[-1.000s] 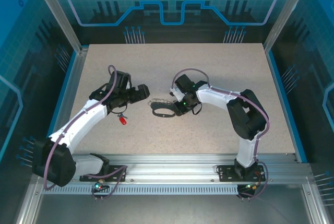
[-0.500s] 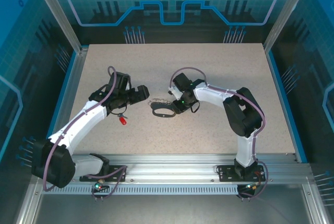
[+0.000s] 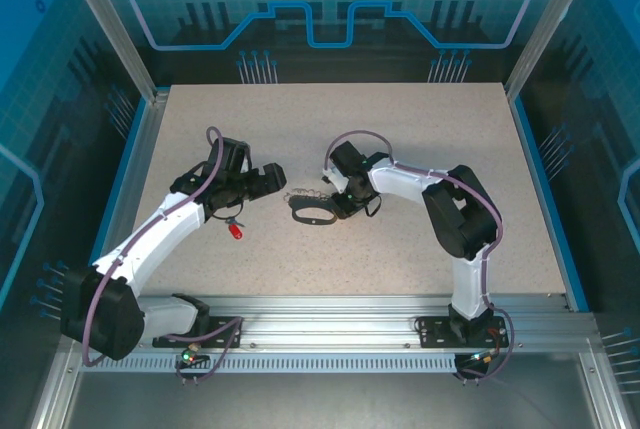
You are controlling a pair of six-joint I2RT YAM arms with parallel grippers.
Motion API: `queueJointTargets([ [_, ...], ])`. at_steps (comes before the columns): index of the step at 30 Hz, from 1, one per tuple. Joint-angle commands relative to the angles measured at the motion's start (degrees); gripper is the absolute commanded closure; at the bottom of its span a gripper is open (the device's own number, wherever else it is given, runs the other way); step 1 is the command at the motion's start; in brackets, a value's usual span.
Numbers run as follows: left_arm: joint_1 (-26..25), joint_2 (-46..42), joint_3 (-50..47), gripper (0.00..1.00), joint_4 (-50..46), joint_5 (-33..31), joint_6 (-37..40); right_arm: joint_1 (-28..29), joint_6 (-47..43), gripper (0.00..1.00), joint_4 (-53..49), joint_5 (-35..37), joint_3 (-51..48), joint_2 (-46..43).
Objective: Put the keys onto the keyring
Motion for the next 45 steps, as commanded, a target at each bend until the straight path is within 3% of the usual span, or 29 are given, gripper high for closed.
queueJointTargets([
  [1,-0.2,-1.4,0.1,0.01,0.1,-0.2,-0.4,0.2,-0.2,0.73,-1.4,0.3,1.4,1.3],
  [16,-0.2,-0.7,1.0,0.01,0.8,0.7,-0.6,-0.9,-0.2,1.0,-2.8,-0.3,2.9,-0.5],
  [24,-0.2,-0.8,1.6,0.01,1.1,1.6,-1.1,-3.0,0.4,1.0,-3.6,-4.8,3.7,-3.7],
  [35,-0.2,-1.6,1.4,0.01,1.6,4.6,-1.8,-7.3,0.4,1.0,-2.9,-23.0,1.6,-8.0],
  [45,-0.2,-1.6,3.8,0.02,3.6,10.5,-2.2,-9.0,-1.1,1.0,-0.8,-27.4,0.3,-16.2],
])
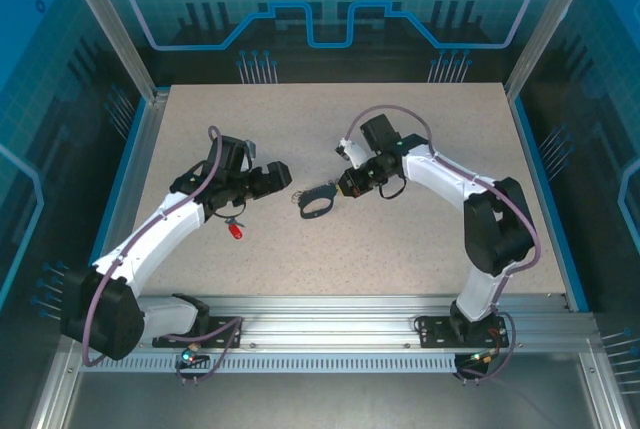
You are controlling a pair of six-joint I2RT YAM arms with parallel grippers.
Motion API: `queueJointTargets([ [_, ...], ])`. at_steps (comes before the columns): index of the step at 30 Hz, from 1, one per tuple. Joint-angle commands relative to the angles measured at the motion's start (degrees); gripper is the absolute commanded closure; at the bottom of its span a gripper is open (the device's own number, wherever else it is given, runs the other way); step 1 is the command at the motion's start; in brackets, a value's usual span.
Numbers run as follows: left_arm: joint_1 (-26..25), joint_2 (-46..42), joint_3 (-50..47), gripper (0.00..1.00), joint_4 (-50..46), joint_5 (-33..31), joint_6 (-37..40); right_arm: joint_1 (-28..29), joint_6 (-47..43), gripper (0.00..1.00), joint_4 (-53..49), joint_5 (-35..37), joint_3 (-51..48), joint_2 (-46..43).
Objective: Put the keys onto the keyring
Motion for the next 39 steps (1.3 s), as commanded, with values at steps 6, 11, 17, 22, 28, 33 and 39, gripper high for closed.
queueJointTargets([
  [6,-0.2,-0.4,9.2,0.07,2.4,9.2,-0.7,-1.0,-0.3,1.0,-0.7,-6.4,4.1,-9.3],
  [11,-0.2,1.9,15.7,0.16,4.0,15.8,-0.9,-1.4,1.8,1.0,-1.9,-10.7,8.9,-12.8],
  [17,-0.3,4.0,20.8,0.31,10.9,23.8,-4.0,-2.4,5.9,1.0,-0.9,-16.8,14.0,-14.6],
  [22,-0.3,5.7,24.5,0.4,13.9,28.9,-4.0,-3.7,10.7,1.0,2.9,-20.9,15.0,-14.8],
  [28,-0.3,7.7,26.2,0.46,18.5,35.6,-3.9,-4.9,16.0,1.0,7.9,-26.8,15.7,-13.1],
  [33,-0.3,9.9,26.3,0.51,21.1,38.9,-4.2,-5.2,17.8,1.0,9.5,-30.5,16.9,-10.8],
  [39,-0.3,10.7,23.9,0.53,28.1,40.8,-7.1,-6.4,19.7,1.0,12.2,-32.9,16.0,-10.0],
])
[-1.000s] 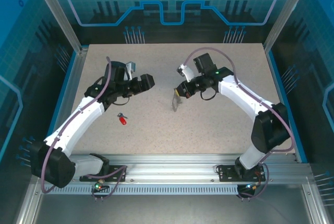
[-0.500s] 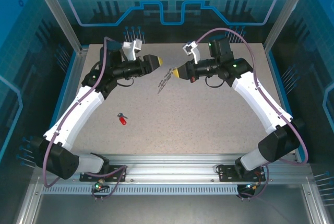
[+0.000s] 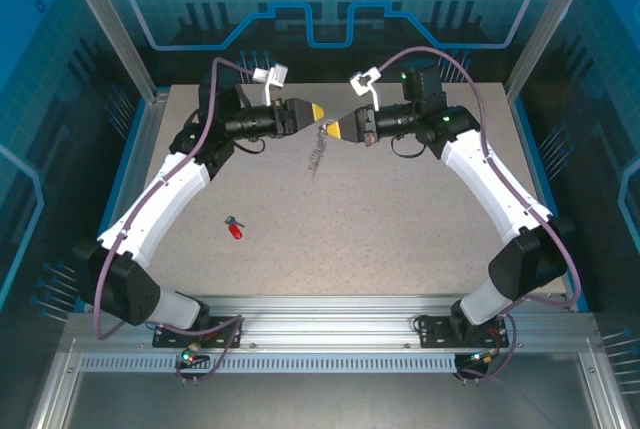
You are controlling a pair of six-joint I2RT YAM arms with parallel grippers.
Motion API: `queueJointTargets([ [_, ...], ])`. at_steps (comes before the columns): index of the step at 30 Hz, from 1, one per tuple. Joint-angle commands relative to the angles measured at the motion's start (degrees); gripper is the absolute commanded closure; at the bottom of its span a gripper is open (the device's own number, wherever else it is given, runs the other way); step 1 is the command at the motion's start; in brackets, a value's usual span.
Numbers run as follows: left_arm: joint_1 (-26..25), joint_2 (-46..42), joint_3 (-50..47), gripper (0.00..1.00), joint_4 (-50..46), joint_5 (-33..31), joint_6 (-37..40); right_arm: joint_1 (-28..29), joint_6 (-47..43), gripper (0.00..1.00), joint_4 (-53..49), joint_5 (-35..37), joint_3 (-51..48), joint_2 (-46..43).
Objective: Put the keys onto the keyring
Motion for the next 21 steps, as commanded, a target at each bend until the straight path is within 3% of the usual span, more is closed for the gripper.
queueJointTargets([
  [1,-0.3,-0.3,-1.3,0.53,7.1,3.1,-2.9,-1.4,2.5,1.0,3.7,-4.3,1.0,0.5],
  [21,-3.2,0.1,-2.8,0.56,9.9,1.7,-4.4,-2.2,5.1,1.0,7.4,-7.6,0.9,1.4],
])
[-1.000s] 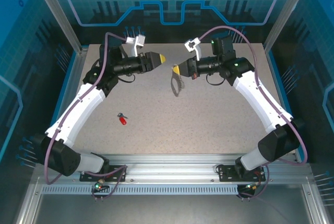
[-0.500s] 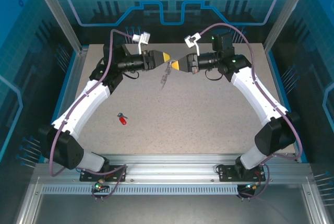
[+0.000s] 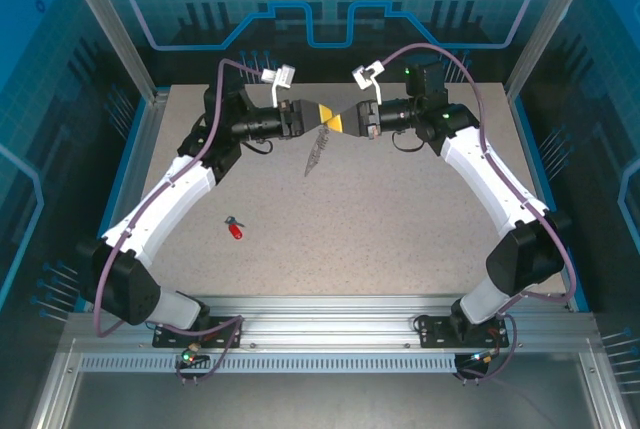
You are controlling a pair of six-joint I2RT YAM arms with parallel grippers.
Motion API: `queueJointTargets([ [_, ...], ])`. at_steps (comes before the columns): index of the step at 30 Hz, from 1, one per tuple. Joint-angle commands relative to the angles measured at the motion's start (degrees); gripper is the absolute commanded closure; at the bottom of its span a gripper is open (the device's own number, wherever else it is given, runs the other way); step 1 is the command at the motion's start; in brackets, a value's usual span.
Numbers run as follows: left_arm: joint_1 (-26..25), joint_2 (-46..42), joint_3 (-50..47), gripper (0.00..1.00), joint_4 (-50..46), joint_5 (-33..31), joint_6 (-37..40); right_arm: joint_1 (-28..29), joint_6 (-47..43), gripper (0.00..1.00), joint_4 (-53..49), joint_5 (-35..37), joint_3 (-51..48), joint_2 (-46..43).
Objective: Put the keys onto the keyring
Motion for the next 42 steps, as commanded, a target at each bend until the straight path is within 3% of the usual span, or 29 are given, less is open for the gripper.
queueJointTargets([
  [1,-0.9,0.0,-0.4,0.57,2.0,0.6,-0.2,-0.8,0.7,1.0,1.9,-1.8,0.7,-0.2],
  [10,-1.4,-0.3,-0.9,0.72,1.9,0.7,0.4,-1.0,0.6,1.0,2.0,-1.9,-0.2,-0.5],
  [22,-1.9,0.3,0.6,1.0,3.2,-0.2,0.2,-1.2,0.5,1.0,1.2,-2.4,1.1,0.4],
  [24,-2.0,0.4,1.0,1.0,3.2,-1.4,0.4,-1.5,1.0,1.0,1.1,-1.7,1.8,0.6],
  [27,-2.1,-0.7,1.0,1.0,3.2,-5.8,1.8,-4.1,3.7,0.67,2.9,0.4,0.9,-0.9],
  [30,-2.1,-1.8,1.1,1.0,3.4,-9.6,3.8,-8.9,10.8,0.51,11.1,3.1,-4.4,-5.1],
  [34,-2.0,-1.8,2.3,1.0,3.8,-11.6,5.1,-12.1,16.9,0.46,18.0,5.8,-8.9,-8.9],
  [42,-2.1,-1.0,5.1,1.0,5.9,-10.5,7.3,-8.5,16.9,0.47,19.7,5.9,-6.5,-7.9],
])
